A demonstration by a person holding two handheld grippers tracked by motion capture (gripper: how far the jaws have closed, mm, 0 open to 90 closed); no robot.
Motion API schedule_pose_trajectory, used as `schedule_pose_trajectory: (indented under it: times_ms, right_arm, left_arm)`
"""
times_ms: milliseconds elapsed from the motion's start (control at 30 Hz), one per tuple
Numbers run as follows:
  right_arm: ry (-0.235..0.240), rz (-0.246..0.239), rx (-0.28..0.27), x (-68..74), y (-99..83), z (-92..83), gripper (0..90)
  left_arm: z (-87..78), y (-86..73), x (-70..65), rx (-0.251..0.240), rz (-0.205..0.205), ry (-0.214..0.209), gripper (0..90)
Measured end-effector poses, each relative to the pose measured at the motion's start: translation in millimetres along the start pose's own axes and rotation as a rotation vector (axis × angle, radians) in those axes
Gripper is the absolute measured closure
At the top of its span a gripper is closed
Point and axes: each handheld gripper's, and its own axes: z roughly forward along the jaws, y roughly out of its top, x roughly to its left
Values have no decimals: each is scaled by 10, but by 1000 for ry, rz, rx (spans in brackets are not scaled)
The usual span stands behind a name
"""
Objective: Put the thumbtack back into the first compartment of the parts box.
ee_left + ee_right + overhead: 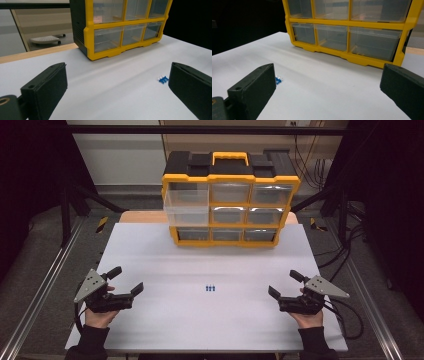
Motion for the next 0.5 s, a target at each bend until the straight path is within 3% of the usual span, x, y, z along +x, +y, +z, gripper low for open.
schedule_pose_trajectory:
  times_ms: [500]
  right_arm:
    - [8,4,-20,-8,8,-15,13]
  left_arm:
    - [28,45,-41,5,3,-1,18]
